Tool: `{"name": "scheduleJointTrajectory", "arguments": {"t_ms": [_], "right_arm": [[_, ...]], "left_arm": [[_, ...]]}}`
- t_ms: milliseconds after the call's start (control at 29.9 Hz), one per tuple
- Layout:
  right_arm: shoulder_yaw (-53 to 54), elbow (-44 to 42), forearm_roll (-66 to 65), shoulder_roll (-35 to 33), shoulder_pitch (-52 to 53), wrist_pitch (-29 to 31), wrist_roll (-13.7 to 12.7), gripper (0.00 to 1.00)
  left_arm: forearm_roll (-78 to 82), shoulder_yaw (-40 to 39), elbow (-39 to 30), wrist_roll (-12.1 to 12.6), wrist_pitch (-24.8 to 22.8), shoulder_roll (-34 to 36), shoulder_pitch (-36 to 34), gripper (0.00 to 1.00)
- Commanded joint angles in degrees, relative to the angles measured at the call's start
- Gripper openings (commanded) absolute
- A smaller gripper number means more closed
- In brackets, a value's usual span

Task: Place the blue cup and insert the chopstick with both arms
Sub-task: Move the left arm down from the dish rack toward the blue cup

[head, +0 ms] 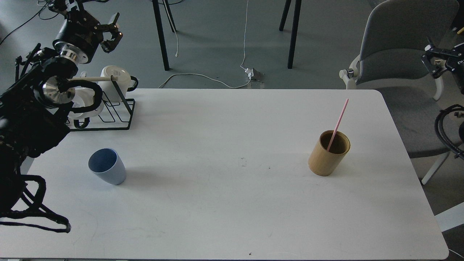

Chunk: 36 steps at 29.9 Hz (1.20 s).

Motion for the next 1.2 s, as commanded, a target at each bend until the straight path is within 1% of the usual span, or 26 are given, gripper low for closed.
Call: {"name": "scheduleJointTrajectory", "arguments": {"t_ms": [0, 100, 267, 435, 501, 602, 702, 735, 836, 936, 1103, 1170], "right_arm": [[-0.08, -0.08, -0.08, 0.15, 0.0, 0.0, 0.31, 0.99], [-0.08, -0.08, -0.08, 0.24, 0.0, 0.0, 0.48, 0.99], [-0.16, -0.08, -0.08, 0.24, 0.09, 0.0, 0.49, 0.99], [-0.16, -0.08, -0.08, 0.15, 0.35, 0.0, 0.57, 0.99], [-0.16, -0.17, -0.08, 0.07, 0.26, 0.0, 0.57, 0.99], [-0.16, -0.17, -0.08, -0.11, 0.26, 0.0, 0.57, 0.99], [-0.16, -0.17, -0.08, -0.11, 0.26, 0.0, 0.66, 0.99], [-0.16, -0.17, -0.08, -0.11, 0.26, 0.0, 0.66, 0.99], [-0.16, -0.08, -0.08, -0.02, 0.26, 0.0, 0.66, 0.99], [-0.16, -0.08, -0.08, -0.02, 0.35, 0.0, 0.66, 0.99], [-0.08, -0.08, -0.08, -0.46, 0.35, 0.0, 0.66, 0.99], [-0.16, -0.08, -0.08, -0.64, 0.35, 0.0, 0.66, 0.99]], "left_arm": [[0.0, -0.03, 0.01, 0.0, 0.0, 0.43, -0.06, 0.99], [-0.17, -0.73, 0.01, 0.09, 0.0, 0.52, -0.06, 0.99], [-0.17, -4.59, 0.01, 0.09, 0.0, 0.78, 0.2, 0.99], [0.61, -3.72, -0.34, 1.05, 0.0, 1.92, 0.2, 0.99], [1.05, -2.23, -1.57, 1.14, 0.0, 3.23, 0.11, 0.99], [3.24, 1.46, -6.83, 0.53, 0.0, 7.79, 0.11, 0.99], [8.24, 2.87, -16.57, 0.53, 0.0, 14.64, 0.29, 0.99], [11.48, 2.96, -20.61, 0.53, 0.0, 17.54, 0.46, 0.99], [20.97, 2.87, -29.59, 0.44, 0.0, 23.61, 1.34, 0.98], [30.91, 2.96, -35.14, 0.44, 0.0, 27.49, 3.45, 0.98], [54.45, 2.96, -41.73, 0.53, 0.0, 33.82, 7.14, 0.98], [63.24, 3.57, -45.85, 0.62, 0.0, 36.28, 9.51, 0.98]]}}
